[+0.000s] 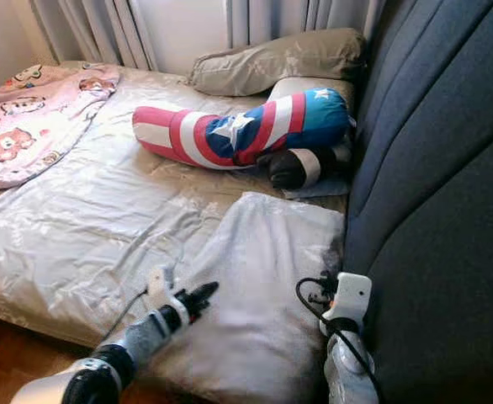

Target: Clean up the room

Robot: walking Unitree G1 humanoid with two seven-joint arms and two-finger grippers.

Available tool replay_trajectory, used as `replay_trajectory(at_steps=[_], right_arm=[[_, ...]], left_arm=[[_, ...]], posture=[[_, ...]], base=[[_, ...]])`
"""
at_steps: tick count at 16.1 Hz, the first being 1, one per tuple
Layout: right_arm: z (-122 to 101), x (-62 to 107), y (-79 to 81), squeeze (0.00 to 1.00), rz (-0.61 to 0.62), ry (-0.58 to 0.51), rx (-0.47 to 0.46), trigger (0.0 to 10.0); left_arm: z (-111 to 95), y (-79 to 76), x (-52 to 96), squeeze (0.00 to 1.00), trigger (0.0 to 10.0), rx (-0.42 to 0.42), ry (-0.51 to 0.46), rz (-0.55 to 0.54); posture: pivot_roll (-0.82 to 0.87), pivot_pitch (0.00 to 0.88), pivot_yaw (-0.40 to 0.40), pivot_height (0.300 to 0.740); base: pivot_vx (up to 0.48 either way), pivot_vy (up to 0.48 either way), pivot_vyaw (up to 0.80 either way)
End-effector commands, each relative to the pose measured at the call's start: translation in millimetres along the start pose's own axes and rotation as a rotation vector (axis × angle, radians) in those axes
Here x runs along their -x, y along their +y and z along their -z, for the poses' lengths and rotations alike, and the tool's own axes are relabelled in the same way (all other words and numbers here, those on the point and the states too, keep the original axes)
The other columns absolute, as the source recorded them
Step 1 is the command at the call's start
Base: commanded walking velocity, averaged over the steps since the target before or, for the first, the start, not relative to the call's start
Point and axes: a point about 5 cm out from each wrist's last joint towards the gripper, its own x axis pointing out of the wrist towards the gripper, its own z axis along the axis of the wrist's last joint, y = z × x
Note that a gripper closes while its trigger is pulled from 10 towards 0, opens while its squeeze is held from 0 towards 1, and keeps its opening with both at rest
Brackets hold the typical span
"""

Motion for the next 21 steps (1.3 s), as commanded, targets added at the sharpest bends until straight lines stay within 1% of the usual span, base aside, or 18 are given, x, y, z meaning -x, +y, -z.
replay_trajectory(at_steps=[1,2,3,4,5,6,7,8,9,10,11,13,15,16,18,20,21], right_arm=[[-13,-4.6,-14.4,0.00,0.031,-0.043,0.024,10.0],[-13,-4.8,-15.1,0.00,0.034,-0.044,0.025,10.0],[-13,-5.5,-15.7,0.00,0.037,-0.043,0.026,10.0],[-14,-5.7,-15.8,0.00,0.038,-0.043,0.025,10.0],[-13,-5.7,-16.0,0.00,0.038,-0.039,0.025,10.0],[-11,-5.5,-17.1,0.00,0.040,-0.028,0.027,10.0],[-8,-4.5,-18.6,0.00,0.043,-0.014,0.029,10.0],[-6,-4.0,-19.3,0.00,0.044,-0.006,0.030,10.0],[-2,-2.7,-20.7,0.00,0.044,0.011,0.034,10.0],[0,-1.3,-21.9,0.00,0.046,0.018,0.036,10.0],[2,0.6,-24.8,0.00,0.050,0.024,0.038,10.0],[5,1.8,-26.2,0.00,0.048,0.039,0.044,10.0],[6,0.8,-25.8,0.00,0.050,0.048,0.046,10.0],[6,-0.2,-24.5,0.00,0.049,0.049,0.045,10.0],[6,-1.0,-22.9,0.00,0.045,0.050,0.046,10.0],[7,-1.2,-22.8,0.00,0.047,0.056,0.045,10.0],[11,0.4,-25.0,0.00,0.055,0.078,0.044,10.0]], left_arm=[[0,-1.6,-0.9,1.00,10.0,-0.018,0.017,0.007],[1,-1.7,-0.9,1.00,10.0,-0.021,0.022,0.009],[1,-0.9,-0.5,1.00,10.0,-0.054,0.032,0.003],[0,1.3,0.4,0.52,10.0,-0.116,0.042,-0.015],[-5,6.5,2.4,0.00,10.0,-0.247,0.027,-0.075],[-15,11.6,5.1,0.00,10.0,-0.353,-0.024,-0.141],[-28,15.4,8.5,0.00,10.0,-0.383,-0.106,-0.188],[-34,16.8,10.3,0.00,10.0,-0.391,-0.146,-0.207],[-48,19.9,14.9,0.00,10.0,-0.447,-0.216,-0.253],[-57,22.9,20.2,0.00,10.0,-0.490,-0.271,-0.275],[-60,26.0,25.6,0.00,10.0,-0.557,-0.293,-0.275],[-54,30.8,30.2,0.00,10.0,-0.574,-0.296,-0.283],[-43,37.7,34.7,0.00,10.0,-0.548,-0.290,-0.301],[-39,39.2,35.7,0.00,10.0,-0.547,-0.288,-0.311],[-38,39.2,36.1,0.00,10.0,-0.561,-0.286,-0.313],[-40,35.7,33.9,0.00,10.0,-0.553,-0.296,-0.298],[-40,34.6,32.8,0.00,10.0,-0.551,-0.295,-0.296]], posture=[[-0.08,0.043,-0.014,0.740],[-0.08,0.041,-0.015,0.740],[-0.08,0.036,-0.016,0.740],[-0.08,0.036,-0.016,0.740],[-0.08,0.029,-0.017,0.740],[-0.07,0.024,-0.018,0.740],[-0.07,0.022,-0.019,0.740],[-0.07,0.022,-0.019,0.740],[-0.07,0.020,-0.019,0.740],[-0.06,0.017,-0.017,0.740],[-0.05,0.010,-0.024,0.740],[-0.05,0.008,-0.027,0.740],[-0.05,0.002,-0.027,0.740],[-0.05,0.000,-0.028,0.740],[-0.05,0.000,-0.025,0.740],[-0.05,0.000,-0.022,0.740],[-0.05,0.000,-0.019,0.740]], base=[[0.000,0.000,0.00],[0.000,0.000,0.00],[0.000,0.000,0.00],[0.000,0.000,0.00],[0.000,0.000,0.00],[0.000,0.000,0.00],[0.000,0.000,0.00],[0.000,0.000,0.00],[0.000,0.000,0.00],[0.000,0.000,0.00],[0.000,0.000,0.00],[0.000,0.000,0.00],[0.000,0.000,0.00],[0.000,0.000,0.00],[0.000,0.000,0.00],[-0.129,0.000,0.00],[-0.259,0.000,0.00]])
